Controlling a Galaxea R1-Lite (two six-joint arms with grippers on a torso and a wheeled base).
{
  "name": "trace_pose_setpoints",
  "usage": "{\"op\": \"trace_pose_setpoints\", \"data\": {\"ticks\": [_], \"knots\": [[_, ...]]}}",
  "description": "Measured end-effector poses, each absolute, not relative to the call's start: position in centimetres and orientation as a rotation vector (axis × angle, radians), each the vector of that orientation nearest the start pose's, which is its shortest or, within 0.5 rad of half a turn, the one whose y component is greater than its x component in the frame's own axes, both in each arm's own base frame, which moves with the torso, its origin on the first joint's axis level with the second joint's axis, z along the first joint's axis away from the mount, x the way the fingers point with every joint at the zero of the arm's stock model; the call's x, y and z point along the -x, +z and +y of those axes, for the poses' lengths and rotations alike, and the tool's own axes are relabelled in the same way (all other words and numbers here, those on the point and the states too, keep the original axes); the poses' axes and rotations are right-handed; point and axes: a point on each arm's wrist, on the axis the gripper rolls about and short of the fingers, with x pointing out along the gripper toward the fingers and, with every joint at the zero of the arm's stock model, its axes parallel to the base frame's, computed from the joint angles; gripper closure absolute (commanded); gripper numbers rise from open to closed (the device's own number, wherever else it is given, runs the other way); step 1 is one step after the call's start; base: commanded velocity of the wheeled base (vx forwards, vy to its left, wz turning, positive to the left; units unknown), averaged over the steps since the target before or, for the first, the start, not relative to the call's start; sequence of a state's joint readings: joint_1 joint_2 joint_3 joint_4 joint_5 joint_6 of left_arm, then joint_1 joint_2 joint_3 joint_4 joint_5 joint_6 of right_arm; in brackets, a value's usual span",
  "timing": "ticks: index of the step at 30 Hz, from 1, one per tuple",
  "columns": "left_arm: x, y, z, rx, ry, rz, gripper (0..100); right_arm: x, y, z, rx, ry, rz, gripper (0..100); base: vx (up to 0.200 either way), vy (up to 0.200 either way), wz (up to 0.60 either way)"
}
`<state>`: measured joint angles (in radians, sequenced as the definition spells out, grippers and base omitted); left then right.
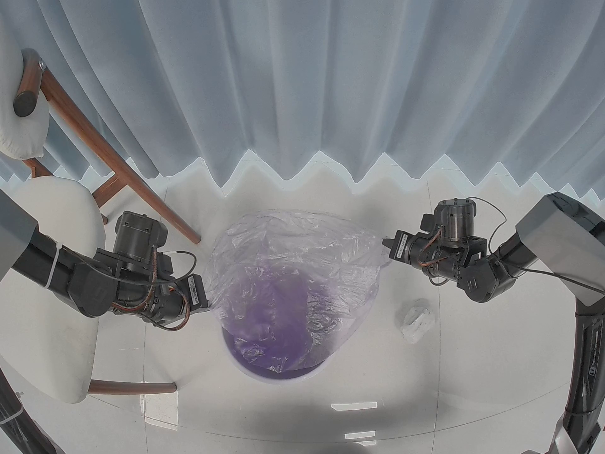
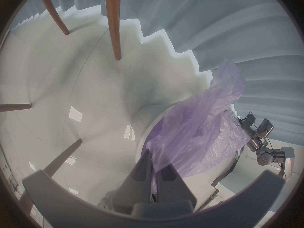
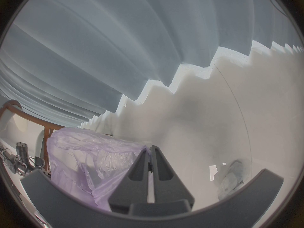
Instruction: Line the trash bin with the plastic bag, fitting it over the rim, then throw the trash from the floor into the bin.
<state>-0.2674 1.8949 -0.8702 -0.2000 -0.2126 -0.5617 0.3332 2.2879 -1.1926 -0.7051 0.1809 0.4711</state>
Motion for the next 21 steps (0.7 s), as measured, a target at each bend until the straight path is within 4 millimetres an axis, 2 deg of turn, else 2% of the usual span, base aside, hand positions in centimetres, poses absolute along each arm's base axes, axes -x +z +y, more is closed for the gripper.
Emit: {"op": "trace_pose_setpoints", "data": {"ticks": [4,5,9,13,17,21], "knots": [[-30.0,9.8,-8.8,0.491,-0.206,0.94,100,-41.1,5.8,14.6,-0.42,0.398,0.53,100,0.0,0.0,0.0],[-30.0,9.8,-8.8,0.49,-0.207,0.929,100,-41.0,5.7,14.6,-0.418,0.397,0.535,0,0.0,0.0,0.0],[-30.1,10.1,-8.9,0.488,-0.205,0.887,100,-40.8,5.8,14.6,-0.424,0.395,0.538,0,0.0,0.0,0.0],[-30.0,10.0,-8.9,0.474,-0.18,0.869,100,-39.7,6.9,14.3,-0.473,0.398,0.543,0,0.0,0.0,0.0],[-29.3,9.9,-9.2,0.45,-0.158,0.864,100,-37.2,7.6,13.6,-0.519,0.411,0.6,0,0.0,0.0,0.0],[-28.4,10.0,-9.7,0.426,-0.159,0.864,100,-33.5,8.2,12.6,-0.546,0.419,0.665,0,0.0,0.0,0.0]]}}
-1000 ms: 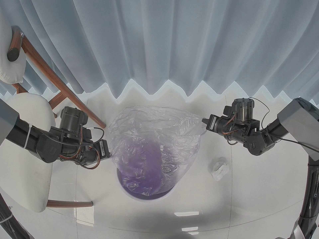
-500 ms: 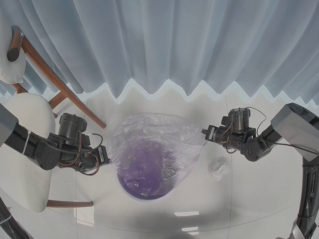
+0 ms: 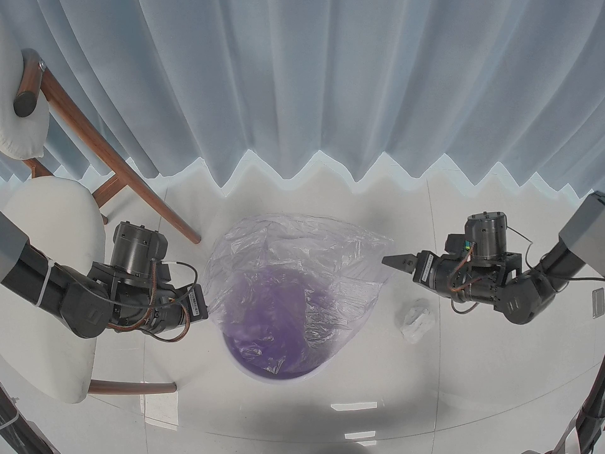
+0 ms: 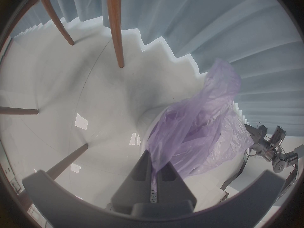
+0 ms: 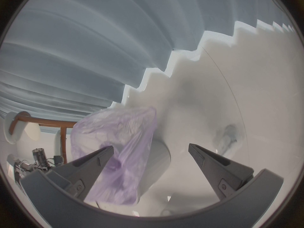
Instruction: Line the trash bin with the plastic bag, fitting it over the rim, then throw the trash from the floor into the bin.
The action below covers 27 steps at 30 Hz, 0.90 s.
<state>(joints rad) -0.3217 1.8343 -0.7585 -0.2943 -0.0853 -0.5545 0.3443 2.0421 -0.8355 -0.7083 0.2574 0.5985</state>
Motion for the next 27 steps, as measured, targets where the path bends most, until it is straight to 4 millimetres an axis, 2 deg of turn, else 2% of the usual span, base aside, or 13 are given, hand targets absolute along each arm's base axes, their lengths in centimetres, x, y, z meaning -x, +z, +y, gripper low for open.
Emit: {"op": "trace_pose_setpoints", "data": {"ticks": [5,7,19,20,27], "knots": [[-27.6,10.2,-10.1,0.376,-0.182,0.847,100,-30.1,9.0,12.9,-0.556,0.46,0.712,0,0.0,0.0,0.0],[-27.4,10.4,-10.2,0.366,-0.191,0.836,100,-29.6,9.4,13.2,-0.554,0.478,0.715,0,0.0,0.0,0.0],[-27.0,10.5,-10.1,0.354,-0.198,0.824,100,-30.0,9.3,16.2,-0.529,0.54,0.713,0,0.0,0.0,0.0],[-27.0,10.4,-10.0,0.348,-0.197,0.825,100,-29.9,9.1,16.3,-0.524,0.535,0.719,100,0.0,0.0,0.0],[-26.6,9.8,-9.5,0.298,-0.212,0.815,100,-28.1,8.0,16.6,-0.493,0.525,0.768,100,0.0,0.0,0.0]]}}
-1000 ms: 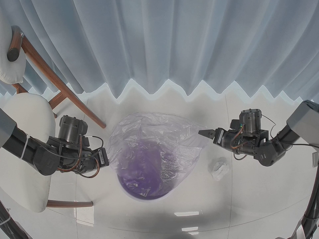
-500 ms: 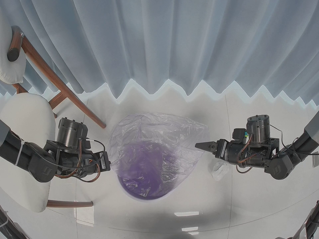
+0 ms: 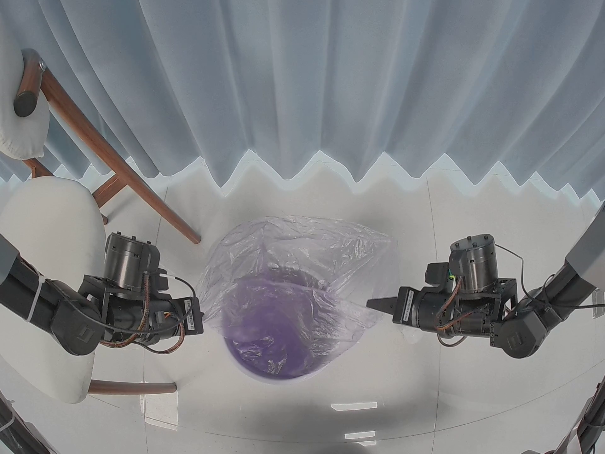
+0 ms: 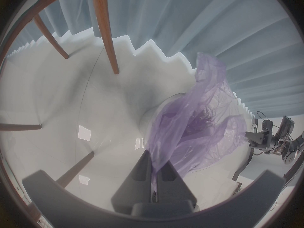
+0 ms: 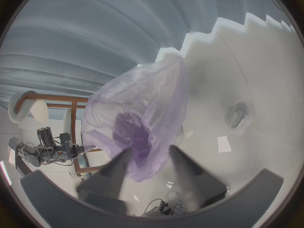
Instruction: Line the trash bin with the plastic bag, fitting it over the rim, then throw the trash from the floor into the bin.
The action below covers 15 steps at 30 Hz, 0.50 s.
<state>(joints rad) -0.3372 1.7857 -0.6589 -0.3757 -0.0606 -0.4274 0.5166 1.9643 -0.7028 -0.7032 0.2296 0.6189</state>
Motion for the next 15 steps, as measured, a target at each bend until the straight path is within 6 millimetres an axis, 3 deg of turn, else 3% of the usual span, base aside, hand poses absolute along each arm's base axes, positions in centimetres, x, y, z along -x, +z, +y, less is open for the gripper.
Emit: {"op": "trace_pose_setpoints", "data": {"ticks": [11,15], "knots": [[-25.0,8.0,-7.5,0.127,-0.271,0.812,100,-24.0,5.6,15.5,-0.378,0.558,0.843,100,0.0,0.0,0.0],[-24.6,7.5,-6.6,0.095,-0.293,0.821,100,-22.4,4.8,16.1,-0.341,0.62,0.829,100,0.0,0.0,0.0]]}}
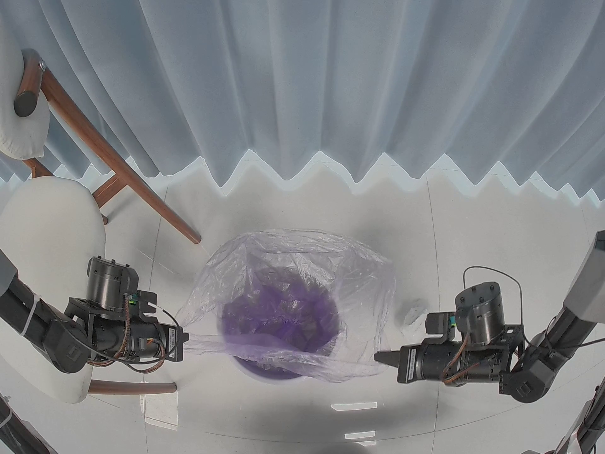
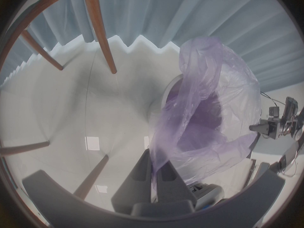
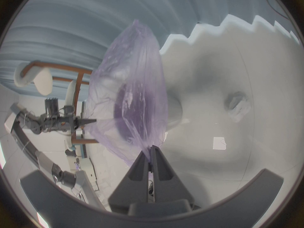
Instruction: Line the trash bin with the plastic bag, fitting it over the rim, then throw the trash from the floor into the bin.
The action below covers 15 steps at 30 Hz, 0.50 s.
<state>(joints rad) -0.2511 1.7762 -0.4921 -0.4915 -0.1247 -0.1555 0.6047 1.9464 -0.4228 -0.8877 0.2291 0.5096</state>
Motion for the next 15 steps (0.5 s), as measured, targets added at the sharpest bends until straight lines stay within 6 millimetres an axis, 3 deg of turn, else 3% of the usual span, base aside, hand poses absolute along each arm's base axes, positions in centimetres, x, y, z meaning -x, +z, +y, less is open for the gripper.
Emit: {"op": "trace_pose_setpoints", "data": {"ticks": [15], "knots": [[-24.8,4.2,-3.2,-0.309,-0.502,0.851,100,-19.4,1.3,19.5,-0.213,0.748,0.917,100,0.0,0.0,0.0]]}}
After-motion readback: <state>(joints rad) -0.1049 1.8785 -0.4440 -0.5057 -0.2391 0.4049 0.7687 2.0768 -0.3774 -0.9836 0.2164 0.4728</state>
